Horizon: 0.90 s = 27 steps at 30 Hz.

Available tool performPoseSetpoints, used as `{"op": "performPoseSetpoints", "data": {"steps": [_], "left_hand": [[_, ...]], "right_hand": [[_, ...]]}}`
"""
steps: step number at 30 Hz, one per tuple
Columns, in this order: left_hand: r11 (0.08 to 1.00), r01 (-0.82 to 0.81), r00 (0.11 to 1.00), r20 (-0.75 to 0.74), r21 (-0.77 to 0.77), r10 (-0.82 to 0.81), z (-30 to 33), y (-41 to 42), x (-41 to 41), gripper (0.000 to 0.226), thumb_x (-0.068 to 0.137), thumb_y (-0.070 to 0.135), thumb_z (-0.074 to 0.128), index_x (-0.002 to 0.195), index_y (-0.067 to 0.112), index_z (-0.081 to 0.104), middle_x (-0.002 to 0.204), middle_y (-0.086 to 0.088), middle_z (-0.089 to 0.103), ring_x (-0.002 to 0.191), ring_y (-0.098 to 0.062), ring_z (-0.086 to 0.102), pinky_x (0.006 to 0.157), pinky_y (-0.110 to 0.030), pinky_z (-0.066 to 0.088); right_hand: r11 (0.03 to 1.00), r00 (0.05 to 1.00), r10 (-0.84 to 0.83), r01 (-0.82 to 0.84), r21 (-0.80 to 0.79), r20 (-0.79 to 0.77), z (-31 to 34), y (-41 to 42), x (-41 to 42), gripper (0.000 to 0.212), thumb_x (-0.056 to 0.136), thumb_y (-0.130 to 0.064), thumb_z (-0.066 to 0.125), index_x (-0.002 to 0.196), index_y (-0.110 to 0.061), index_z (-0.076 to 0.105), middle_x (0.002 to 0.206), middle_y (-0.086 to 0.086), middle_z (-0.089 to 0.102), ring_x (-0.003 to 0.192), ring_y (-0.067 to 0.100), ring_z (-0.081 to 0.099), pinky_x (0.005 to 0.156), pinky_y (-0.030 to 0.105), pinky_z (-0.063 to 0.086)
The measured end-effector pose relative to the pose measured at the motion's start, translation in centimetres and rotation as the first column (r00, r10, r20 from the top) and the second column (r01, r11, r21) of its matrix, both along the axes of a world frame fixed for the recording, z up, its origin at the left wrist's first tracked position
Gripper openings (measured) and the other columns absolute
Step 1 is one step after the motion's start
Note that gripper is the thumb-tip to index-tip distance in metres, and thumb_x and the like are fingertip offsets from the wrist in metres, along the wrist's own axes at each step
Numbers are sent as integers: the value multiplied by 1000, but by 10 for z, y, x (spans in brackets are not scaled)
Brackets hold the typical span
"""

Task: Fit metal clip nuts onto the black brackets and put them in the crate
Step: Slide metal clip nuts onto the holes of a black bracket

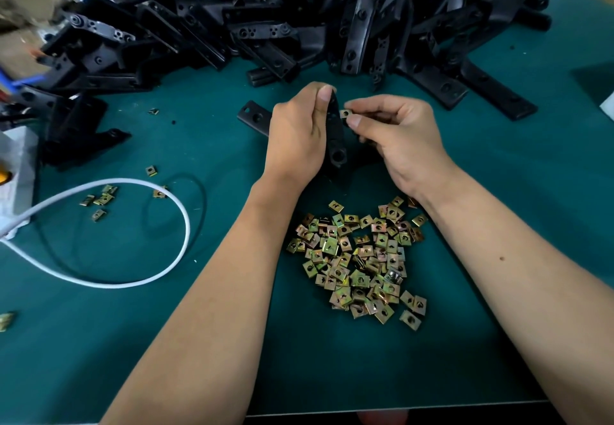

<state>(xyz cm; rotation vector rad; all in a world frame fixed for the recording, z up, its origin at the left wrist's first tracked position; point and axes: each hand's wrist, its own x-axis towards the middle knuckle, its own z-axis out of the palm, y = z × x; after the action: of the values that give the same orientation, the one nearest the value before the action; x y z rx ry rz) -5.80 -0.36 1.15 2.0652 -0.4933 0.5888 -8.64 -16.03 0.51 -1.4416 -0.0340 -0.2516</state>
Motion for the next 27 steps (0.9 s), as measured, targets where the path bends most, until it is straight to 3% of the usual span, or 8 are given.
{"op": "performPoseSetpoints", "data": {"steps": [11, 17, 27], "left_hand": [[997, -1, 1000, 28, 79, -1, 4, 0, -2, 37, 110, 29, 42, 112, 3, 69, 80, -12, 69, 70, -31, 63, 67, -47, 49], [996, 24, 997, 68, 82, -30, 6, -4, -4, 36, 110, 26, 45, 116, 0, 69, 84, -14, 71, 72, -34, 65, 67, -48, 52], [994, -45, 995, 95, 102, 35, 10, -11, -9, 38, 109, 31, 43, 114, 2, 68, 75, -12, 68, 64, -34, 61, 62, -49, 50]], "right_hand": [[999, 1000, 4, -4, 43, -14, 3, 1, -2, 10, 90, -4, 75, 92, -12, 80, 79, 1, 74, 72, 9, 64, 66, 21, 50], [999, 999, -41, 41, -7, -11, 6, 0, -5, 23, 86, -3, 77, 105, -14, 70, 71, -2, 68, 71, 13, 59, 67, 25, 49], [995, 995, -93, 94, -38, 20, 15, 4, -9, 22, 87, 4, 73, 96, -12, 62, 66, -1, 60, 62, 11, 52, 60, 23, 44]]}}
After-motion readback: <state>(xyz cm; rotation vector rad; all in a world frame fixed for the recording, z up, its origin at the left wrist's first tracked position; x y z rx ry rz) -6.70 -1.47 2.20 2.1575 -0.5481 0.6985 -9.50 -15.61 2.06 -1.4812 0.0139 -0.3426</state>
